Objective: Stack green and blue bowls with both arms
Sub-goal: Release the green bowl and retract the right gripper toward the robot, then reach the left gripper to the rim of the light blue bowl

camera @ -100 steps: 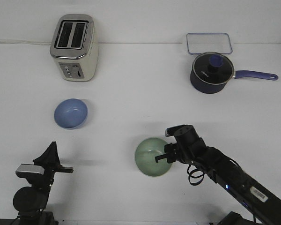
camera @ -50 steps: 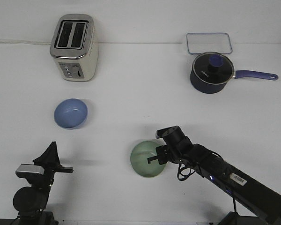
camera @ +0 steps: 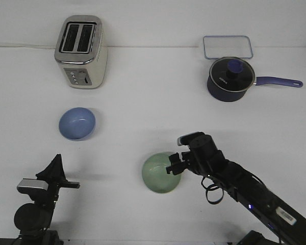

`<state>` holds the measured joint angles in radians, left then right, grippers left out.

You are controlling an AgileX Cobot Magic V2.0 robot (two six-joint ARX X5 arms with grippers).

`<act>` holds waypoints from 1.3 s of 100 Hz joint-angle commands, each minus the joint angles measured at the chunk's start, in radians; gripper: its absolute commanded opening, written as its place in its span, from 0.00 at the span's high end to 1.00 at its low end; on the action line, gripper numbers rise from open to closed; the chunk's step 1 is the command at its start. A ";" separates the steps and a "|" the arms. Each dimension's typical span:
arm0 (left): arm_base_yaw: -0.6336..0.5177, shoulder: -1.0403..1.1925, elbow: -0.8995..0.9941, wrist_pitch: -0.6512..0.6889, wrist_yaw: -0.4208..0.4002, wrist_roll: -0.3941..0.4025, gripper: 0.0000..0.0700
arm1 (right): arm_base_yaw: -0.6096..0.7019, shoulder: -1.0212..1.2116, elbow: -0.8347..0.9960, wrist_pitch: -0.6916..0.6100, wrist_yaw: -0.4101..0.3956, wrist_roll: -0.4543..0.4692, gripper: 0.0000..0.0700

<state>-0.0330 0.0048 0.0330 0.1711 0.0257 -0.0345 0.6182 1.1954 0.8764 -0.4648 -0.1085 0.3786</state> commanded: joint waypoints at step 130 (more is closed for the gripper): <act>0.007 0.376 0.386 -0.323 -0.116 -0.388 0.98 | -0.050 -0.827 -0.365 0.000 0.344 -0.081 0.51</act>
<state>-0.0307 0.3038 0.3553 -0.1436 -0.0818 -0.4736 0.5617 0.3676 0.5056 -0.4770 0.2367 0.2928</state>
